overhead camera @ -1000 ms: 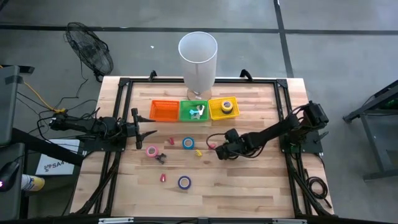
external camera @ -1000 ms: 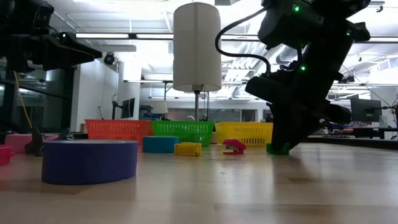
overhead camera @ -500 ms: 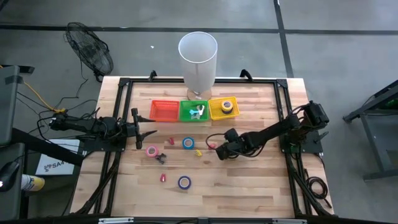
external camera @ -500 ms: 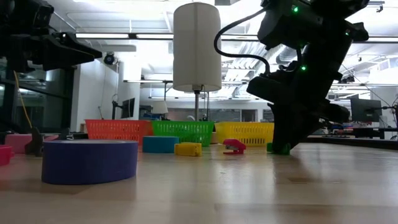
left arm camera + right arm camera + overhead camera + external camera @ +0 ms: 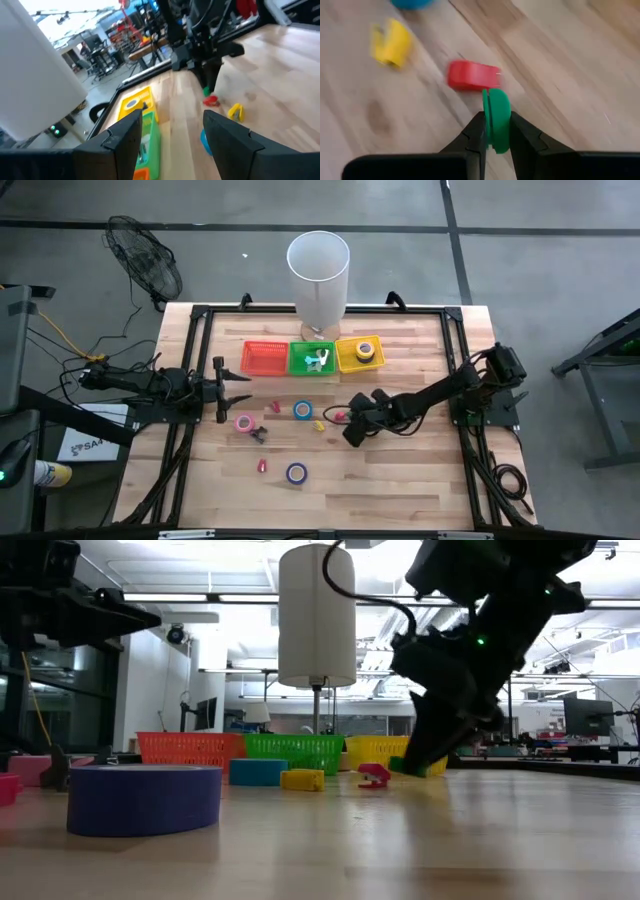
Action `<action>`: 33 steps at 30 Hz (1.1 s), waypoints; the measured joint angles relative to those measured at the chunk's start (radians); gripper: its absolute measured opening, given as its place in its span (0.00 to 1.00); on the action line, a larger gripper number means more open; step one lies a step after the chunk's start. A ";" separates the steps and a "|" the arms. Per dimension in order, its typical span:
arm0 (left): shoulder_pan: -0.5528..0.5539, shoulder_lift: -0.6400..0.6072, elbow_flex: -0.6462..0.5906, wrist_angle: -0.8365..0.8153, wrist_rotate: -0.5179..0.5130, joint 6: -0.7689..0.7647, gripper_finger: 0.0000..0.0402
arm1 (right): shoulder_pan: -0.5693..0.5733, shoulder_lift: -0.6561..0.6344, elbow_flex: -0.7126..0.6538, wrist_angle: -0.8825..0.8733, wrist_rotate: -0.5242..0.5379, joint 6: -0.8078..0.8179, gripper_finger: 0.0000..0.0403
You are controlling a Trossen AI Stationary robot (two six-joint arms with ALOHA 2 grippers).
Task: Pick and place Stapler, Stapler remover, tape
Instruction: Put the green stapler into the orange bin
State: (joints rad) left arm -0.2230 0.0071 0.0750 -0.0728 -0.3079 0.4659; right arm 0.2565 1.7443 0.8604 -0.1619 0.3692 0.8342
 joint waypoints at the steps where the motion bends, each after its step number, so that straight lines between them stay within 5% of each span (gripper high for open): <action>1: 0.000 0.000 0.000 0.007 0.010 0.000 0.52 | 0.000 0.000 0.000 0.014 0.015 -0.029 0.12; 7: 0.000 0.009 0.000 0.011 0.012 0.000 0.52 | 0.000 -0.001 0.000 0.166 0.161 -0.235 0.12; 14: 0.000 0.089 0.000 0.081 0.069 0.006 0.52 | 0.000 -0.003 0.001 0.578 0.248 -0.637 0.12; 24: 0.000 0.341 0.002 0.464 0.094 0.079 0.52 | -0.021 0.004 0.001 0.919 0.135 -0.962 0.12; 33: 0.000 0.650 0.003 0.815 0.135 -0.116 0.52 | -0.050 0.072 0.003 1.087 0.010 -1.095 0.12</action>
State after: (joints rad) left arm -0.2230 0.6574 0.0776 0.7422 -0.1726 0.3501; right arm 0.2069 1.8159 0.8631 0.9249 0.3794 -0.2612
